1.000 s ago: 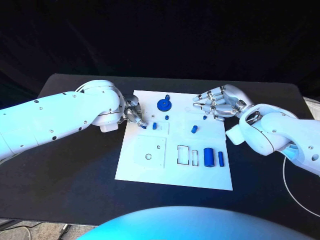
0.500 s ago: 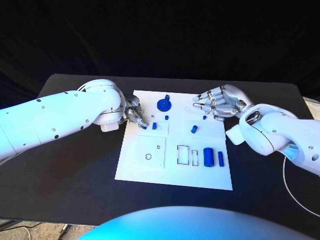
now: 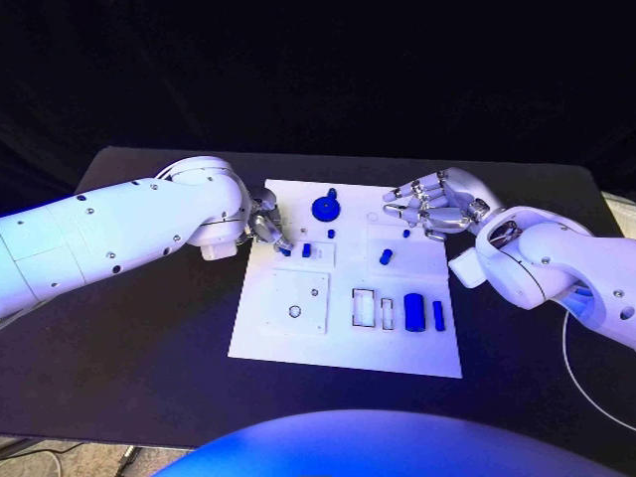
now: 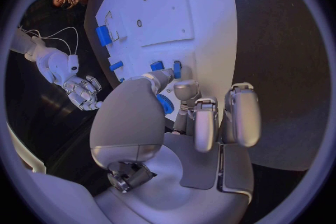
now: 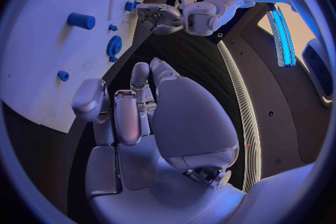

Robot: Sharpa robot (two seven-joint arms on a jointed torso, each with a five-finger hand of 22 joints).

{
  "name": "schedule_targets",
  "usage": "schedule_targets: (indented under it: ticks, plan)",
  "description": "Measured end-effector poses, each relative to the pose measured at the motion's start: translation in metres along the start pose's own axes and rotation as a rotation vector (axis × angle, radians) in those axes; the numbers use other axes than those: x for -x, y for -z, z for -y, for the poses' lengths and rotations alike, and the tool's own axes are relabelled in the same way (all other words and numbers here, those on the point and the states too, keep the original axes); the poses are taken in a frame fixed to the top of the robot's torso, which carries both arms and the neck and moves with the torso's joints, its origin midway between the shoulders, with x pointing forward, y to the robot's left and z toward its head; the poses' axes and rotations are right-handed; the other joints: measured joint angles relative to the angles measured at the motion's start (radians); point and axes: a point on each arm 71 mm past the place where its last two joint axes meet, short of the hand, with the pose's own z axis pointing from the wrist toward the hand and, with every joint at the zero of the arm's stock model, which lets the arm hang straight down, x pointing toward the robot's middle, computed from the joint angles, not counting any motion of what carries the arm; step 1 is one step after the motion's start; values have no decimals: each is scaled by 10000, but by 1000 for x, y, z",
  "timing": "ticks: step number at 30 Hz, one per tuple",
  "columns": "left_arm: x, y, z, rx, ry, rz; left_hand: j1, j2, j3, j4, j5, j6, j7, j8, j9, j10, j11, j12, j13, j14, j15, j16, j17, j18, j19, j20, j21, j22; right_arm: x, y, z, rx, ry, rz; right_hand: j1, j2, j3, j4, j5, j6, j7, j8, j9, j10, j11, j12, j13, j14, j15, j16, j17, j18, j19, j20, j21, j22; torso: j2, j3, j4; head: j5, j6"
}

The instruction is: Assemble the parts on the task board

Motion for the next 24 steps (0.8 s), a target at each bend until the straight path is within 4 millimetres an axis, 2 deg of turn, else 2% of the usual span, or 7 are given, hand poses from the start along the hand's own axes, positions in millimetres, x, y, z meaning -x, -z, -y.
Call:
schedule_targets:
  ticks: [11,24]
  plan:
    - [-2,5,-3,-87,210,238,29,30,0,-1,-31,19,-17,36,-32,36,-35,56,44,0,0,0,-1,0,0,0,44,0,0,0,0,-1,2,3,0,0,0,0,0,0,0,0,0,0,0,0,0,0,0,0,0,0,0,0,0,0,-10,-3,11,-48,0]
    - [-5,5,0,-157,259,374,42,43,0,-1,5,19,-13,35,-26,36,-35,56,43,0,0,0,-3,-1,0,0,79,-1,0,0,0,2,1,-3,0,0,0,0,0,0,0,0,0,0,0,0,0,0,0,0,0,0,0,0,0,0,-8,-7,8,11,0]
